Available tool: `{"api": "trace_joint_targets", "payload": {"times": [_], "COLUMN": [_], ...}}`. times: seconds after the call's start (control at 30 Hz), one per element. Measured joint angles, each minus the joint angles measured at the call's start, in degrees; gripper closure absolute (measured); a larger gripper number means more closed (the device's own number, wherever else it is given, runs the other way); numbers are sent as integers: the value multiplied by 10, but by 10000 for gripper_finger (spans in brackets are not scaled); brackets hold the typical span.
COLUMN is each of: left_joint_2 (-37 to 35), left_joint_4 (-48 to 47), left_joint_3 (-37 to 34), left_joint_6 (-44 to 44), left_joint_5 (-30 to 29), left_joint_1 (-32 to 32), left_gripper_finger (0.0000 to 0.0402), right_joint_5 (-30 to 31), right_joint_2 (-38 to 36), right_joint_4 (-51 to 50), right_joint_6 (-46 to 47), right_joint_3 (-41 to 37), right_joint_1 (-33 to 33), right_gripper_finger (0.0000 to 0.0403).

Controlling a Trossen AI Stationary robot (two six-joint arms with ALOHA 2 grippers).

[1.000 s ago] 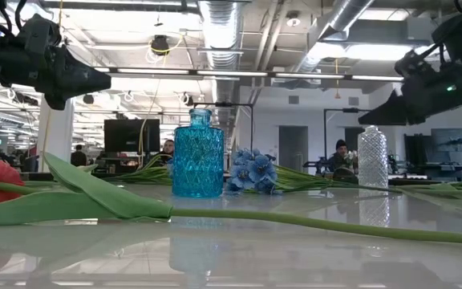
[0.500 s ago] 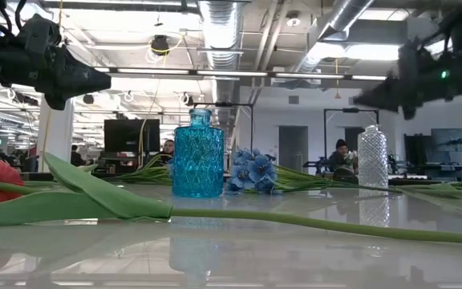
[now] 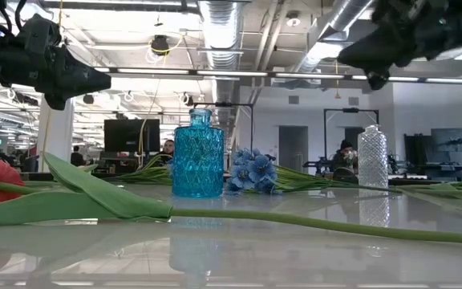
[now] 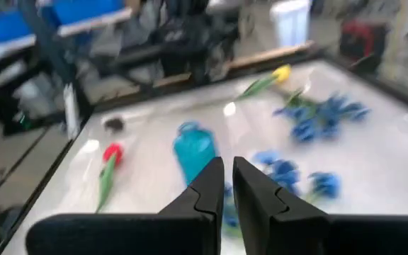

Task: Sort flowers into vase by color
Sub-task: Put the bottom blue flowers into the blue vase

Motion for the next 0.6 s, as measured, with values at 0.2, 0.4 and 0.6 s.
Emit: {"api": "trace_joint_targets", "payload": {"times": [0.2,0.4,0.6], "left_joint_2": [0,0,0], "left_joint_4": [0,0,0], "left_joint_3": [0,0,0], "left_joint_6": [0,0,0], "left_joint_5": [0,0,0], "left_joint_1": [0,0,0], "left_gripper_finger": [326,326,326], "right_joint_5": [0,27,57], "right_joint_2": [150,279,409], "right_joint_4": [-132,-313,-457], "right_joint_6": [0,-9,-54], "right_joint_3": [161,307,403], "right_joint_1": [58,61,45], "right_gripper_finger": [342,341,325]}}
